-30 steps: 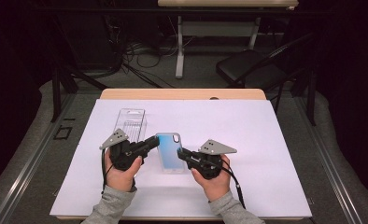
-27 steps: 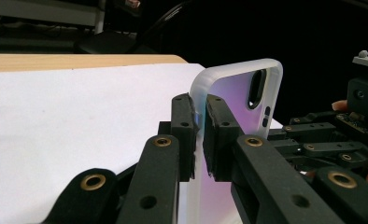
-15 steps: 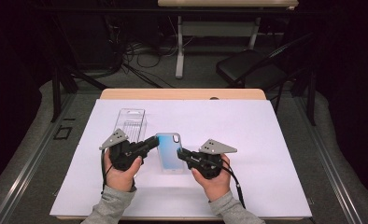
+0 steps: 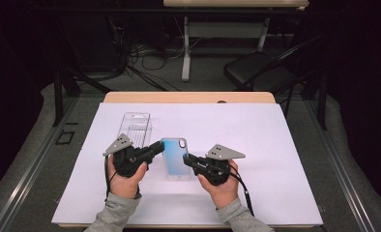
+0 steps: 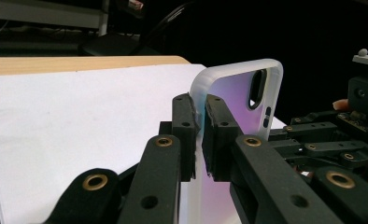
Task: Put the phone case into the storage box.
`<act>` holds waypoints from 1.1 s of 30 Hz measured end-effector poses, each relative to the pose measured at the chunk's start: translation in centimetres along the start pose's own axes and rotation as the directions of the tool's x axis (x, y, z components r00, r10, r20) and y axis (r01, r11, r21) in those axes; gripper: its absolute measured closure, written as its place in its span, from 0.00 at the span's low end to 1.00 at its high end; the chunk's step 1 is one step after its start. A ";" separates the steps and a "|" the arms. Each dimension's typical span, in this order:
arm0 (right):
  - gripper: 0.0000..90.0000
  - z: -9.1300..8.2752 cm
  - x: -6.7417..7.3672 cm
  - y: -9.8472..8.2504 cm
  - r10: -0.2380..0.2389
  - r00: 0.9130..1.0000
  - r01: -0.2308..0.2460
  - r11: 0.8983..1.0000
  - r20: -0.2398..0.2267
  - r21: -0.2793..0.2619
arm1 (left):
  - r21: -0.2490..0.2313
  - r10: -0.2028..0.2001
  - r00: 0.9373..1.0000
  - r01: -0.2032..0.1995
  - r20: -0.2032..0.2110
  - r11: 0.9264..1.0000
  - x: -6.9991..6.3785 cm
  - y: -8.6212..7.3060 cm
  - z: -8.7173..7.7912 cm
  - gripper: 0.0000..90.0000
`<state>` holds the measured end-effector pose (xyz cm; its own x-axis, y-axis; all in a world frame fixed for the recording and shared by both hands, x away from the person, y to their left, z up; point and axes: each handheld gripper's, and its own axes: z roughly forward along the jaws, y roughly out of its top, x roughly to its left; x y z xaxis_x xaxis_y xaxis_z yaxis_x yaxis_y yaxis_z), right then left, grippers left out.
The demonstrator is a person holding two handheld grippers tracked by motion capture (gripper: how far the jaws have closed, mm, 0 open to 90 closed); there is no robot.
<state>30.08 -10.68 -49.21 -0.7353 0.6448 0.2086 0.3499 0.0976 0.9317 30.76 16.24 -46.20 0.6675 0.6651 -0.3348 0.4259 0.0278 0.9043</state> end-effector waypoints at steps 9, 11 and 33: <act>0.92 0.0 0.1 0.0 0.002 1.000 -0.002 1.000 -0.001 -0.004 | -0.001 0.001 1.000 -0.001 -0.002 1.000 0.0 0.0 0.0 0.94; 0.92 0.0 0.1 0.0 0.002 1.000 -0.002 1.000 -0.001 -0.004 | -0.002 0.002 1.000 -0.002 -0.001 1.000 0.0 0.0 0.0 0.94; 0.91 0.1 0.1 -0.1 0.002 1.000 -0.002 1.000 -0.003 -0.012 | -0.001 0.000 1.000 0.000 0.004 1.000 0.1 0.0 -0.1 0.95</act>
<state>30.06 -10.60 -49.27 -0.7367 0.6424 0.2112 0.3443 0.0876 0.9348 30.77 16.34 -46.21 0.6700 0.6619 -0.3363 0.4258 0.0285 0.9044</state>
